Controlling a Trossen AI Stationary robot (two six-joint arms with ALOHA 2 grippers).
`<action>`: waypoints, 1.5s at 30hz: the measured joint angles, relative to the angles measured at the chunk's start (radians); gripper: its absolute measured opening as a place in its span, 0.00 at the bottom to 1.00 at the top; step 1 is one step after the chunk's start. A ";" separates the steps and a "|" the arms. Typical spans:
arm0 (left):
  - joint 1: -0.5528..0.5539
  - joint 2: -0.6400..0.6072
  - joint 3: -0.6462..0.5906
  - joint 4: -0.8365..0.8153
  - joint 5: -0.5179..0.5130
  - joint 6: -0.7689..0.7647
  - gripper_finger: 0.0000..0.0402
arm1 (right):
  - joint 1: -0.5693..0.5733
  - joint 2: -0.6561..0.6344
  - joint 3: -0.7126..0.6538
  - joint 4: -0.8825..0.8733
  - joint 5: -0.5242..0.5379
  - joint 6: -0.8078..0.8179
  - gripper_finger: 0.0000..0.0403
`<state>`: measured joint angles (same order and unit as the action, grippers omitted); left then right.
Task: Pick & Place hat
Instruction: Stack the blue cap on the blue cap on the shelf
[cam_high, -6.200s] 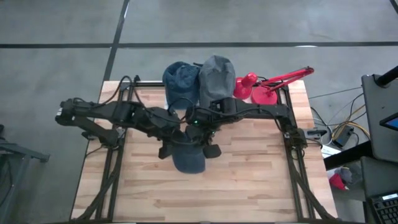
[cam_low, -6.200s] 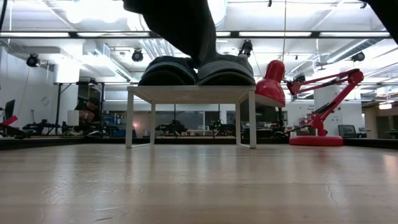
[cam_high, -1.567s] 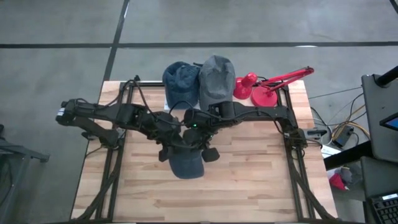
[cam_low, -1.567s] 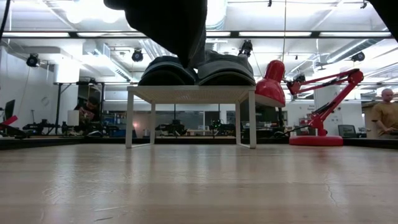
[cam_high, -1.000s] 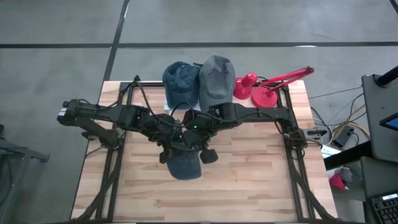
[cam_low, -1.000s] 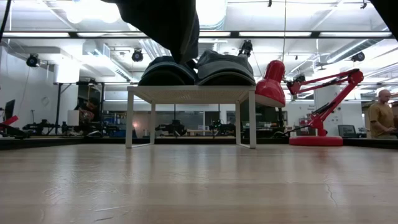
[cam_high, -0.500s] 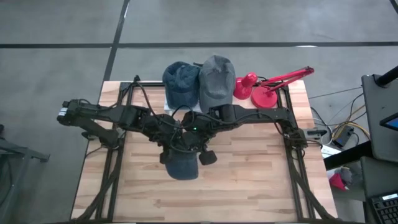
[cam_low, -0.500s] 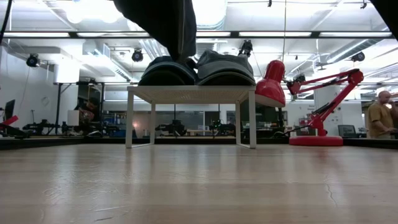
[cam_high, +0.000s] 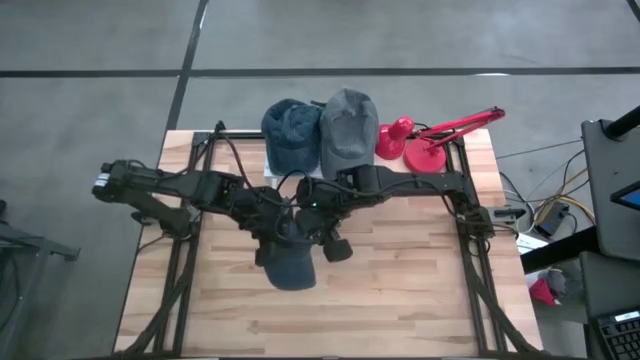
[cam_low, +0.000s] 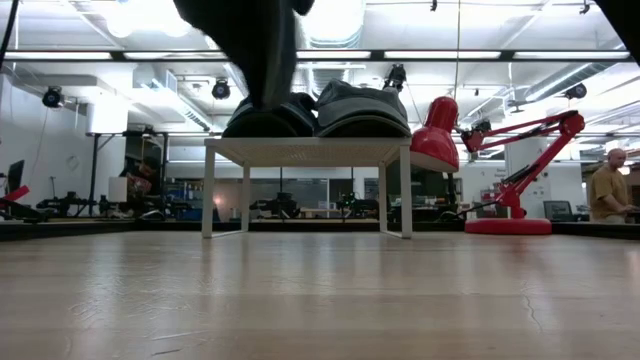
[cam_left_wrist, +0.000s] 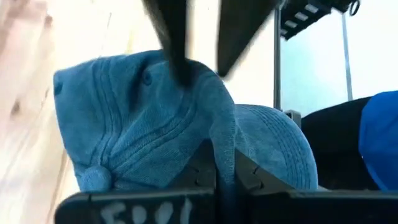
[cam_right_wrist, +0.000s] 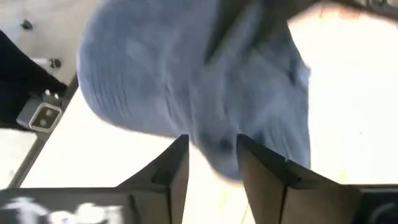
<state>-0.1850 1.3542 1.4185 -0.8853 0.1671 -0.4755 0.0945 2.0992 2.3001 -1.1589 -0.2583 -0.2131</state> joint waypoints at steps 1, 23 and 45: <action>0.000 0.000 0.000 -0.011 0.000 -0.008 0.01 | -0.002 -0.001 0.000 -0.017 0.004 -0.001 0.32; -0.007 -0.023 0.294 -0.434 -0.331 -0.116 0.00 | -0.078 -0.053 -0.154 -0.263 -0.005 -0.103 0.33; 0.124 -0.018 0.543 -0.301 -0.522 0.545 0.00 | -0.149 -0.652 -1.038 0.555 -0.137 0.006 0.23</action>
<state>-0.0607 1.3365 1.9612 -1.1862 -0.3547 0.0698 -0.0544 1.4473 1.2620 -0.6038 -0.3954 -0.2067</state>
